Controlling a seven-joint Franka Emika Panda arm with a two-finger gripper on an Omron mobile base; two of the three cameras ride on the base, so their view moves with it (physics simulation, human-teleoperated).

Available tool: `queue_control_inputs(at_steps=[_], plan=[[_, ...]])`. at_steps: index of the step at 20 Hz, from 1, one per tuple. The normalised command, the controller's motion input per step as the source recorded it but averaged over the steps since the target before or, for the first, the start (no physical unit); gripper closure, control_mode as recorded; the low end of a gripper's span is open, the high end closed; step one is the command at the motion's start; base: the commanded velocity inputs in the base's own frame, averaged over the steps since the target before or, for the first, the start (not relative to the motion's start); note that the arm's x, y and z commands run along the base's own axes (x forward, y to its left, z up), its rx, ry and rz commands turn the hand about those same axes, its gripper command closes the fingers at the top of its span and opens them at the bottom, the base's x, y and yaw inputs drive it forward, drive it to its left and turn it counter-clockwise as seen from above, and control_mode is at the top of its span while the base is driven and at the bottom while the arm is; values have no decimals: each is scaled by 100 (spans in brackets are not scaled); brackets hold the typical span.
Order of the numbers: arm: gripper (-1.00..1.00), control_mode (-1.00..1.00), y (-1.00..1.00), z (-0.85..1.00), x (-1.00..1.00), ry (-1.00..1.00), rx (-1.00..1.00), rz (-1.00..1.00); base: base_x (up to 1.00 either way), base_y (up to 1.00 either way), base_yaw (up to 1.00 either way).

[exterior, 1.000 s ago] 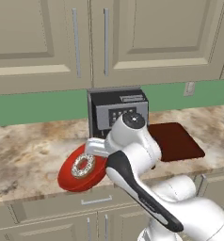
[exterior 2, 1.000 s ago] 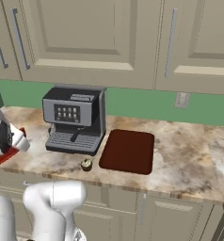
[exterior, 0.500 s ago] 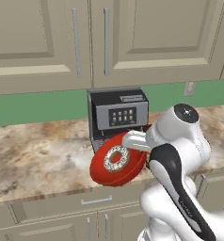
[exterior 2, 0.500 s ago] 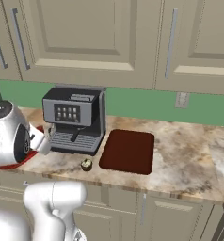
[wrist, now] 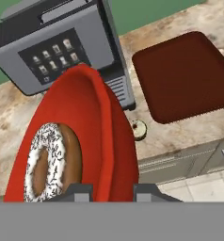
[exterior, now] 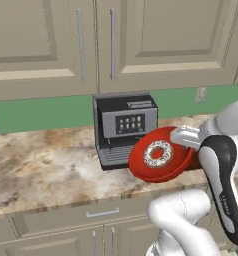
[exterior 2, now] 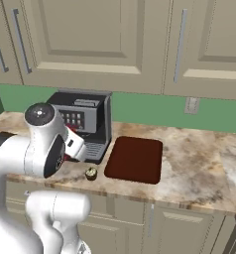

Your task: Place the bowl with donut and the cupcake onto the tray.

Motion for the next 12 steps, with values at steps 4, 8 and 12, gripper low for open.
queue_control_inputs(at_steps=[4,8,12], plan=[[100,-100,-100,1,4,-10,2,-3,0,0,0],[100,-100,-91,-5,25,-8,0,-3,0,0,0],[100,-100,-74,-16,47,-3,0,-3,0,0,0]])
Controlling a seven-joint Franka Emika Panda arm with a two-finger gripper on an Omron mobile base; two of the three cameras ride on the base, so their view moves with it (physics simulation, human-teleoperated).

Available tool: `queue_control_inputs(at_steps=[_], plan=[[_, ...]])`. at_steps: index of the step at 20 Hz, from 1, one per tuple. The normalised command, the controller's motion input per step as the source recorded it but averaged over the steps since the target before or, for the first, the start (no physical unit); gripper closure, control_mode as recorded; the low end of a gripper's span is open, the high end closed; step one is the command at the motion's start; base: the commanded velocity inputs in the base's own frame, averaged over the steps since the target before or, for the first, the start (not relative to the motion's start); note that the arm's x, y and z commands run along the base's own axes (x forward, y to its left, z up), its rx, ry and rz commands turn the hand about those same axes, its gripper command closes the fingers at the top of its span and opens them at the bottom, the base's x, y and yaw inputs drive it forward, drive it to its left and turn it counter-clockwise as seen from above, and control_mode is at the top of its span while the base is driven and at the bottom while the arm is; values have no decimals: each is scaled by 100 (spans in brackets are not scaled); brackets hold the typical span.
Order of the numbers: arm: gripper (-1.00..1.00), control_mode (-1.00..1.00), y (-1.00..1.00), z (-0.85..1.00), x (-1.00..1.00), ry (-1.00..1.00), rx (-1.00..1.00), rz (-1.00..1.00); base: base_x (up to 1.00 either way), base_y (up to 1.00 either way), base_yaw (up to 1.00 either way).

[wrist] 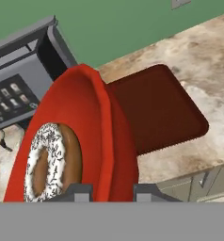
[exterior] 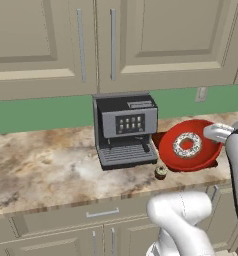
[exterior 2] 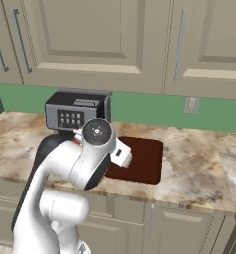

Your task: Place the bowl with donut and the cupcake onto the tray.

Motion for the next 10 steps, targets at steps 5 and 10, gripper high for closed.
queue_control_inputs(at_steps=[5,10], plan=[[100,-100,-62,-20,61,-3,0,-1,0,0,0],[100,-100,-40,-26,78,-1,0,0,0,0,0]])
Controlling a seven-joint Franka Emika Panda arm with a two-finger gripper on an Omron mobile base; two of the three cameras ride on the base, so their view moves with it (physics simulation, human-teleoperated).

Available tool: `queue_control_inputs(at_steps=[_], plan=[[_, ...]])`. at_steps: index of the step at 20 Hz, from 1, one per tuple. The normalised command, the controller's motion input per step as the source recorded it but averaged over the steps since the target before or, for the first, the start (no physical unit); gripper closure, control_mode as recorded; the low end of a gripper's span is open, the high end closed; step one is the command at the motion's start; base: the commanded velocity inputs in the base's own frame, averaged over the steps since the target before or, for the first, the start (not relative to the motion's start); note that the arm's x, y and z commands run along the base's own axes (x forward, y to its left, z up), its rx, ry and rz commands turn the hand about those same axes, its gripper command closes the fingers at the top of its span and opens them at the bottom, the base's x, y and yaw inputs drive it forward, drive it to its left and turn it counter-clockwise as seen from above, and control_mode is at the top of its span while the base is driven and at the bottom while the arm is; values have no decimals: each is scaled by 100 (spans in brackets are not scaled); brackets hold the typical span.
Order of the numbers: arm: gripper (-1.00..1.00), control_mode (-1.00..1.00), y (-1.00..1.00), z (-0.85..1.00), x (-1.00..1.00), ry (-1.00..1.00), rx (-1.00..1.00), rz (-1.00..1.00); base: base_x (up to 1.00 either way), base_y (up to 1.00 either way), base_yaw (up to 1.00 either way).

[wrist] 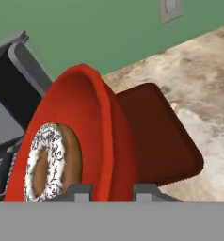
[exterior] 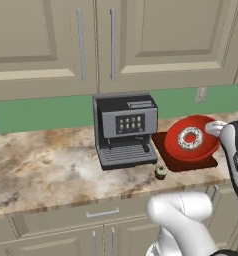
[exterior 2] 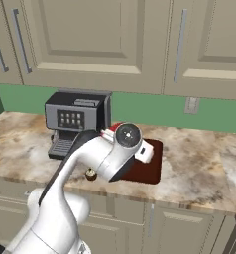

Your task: Place the bowl with donut and the cupcake onto the tray.

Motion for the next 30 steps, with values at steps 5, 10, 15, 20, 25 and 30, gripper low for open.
queue_control_inputs(at_steps=[5,10,15,20,25,30], plan=[[100,-100,-22,-23,88,0,0,1,0,0,0],[100,-100,-21,-22,88,0,0,3,0,0,0],[100,-100,-28,-26,73,3,0,9,0,0,0],[100,-100,-29,-37,73,10,0,12,0,0,0],[100,-100,-29,-37,67,8,4,14,0,0,0],[100,-100,-28,-26,45,2,11,12,0,0,0]])
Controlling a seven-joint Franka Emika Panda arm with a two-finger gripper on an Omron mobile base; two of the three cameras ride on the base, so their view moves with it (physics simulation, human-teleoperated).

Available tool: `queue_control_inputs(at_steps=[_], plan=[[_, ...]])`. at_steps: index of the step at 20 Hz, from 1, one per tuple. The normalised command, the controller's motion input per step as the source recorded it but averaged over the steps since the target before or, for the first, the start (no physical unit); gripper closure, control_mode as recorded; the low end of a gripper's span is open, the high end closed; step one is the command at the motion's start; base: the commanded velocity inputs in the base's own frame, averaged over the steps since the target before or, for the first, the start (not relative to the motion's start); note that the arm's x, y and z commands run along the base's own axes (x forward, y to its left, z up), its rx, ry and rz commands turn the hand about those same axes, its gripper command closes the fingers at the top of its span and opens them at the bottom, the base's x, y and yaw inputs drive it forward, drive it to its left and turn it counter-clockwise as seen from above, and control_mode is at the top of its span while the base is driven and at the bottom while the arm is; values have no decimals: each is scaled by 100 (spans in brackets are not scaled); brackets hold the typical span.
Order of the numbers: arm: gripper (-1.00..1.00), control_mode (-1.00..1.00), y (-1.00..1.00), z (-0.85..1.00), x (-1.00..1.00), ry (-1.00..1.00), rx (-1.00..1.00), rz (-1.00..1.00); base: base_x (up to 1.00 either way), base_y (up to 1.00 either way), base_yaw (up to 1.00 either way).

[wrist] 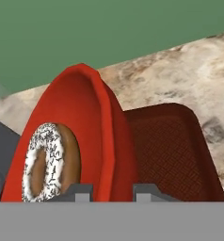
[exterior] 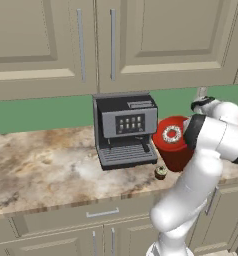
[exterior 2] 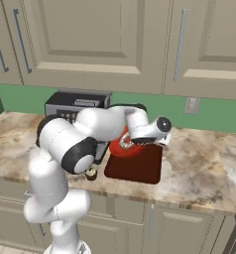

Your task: Place the bowl with donut and the cupcake onto the tray.

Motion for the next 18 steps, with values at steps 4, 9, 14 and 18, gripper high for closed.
queue_control_inputs(at_steps=[4,9,14,18], plan=[[100,-100,-10,-3,3,0,1,1,0,0,0],[100,-100,-21,-24,0,0,-1,2,0,0,0],[-100,-100,-1,-4,0,0,-3,1,0,0,0],[-100,-100,3,15,0,0,0,-2,0,0,0]])
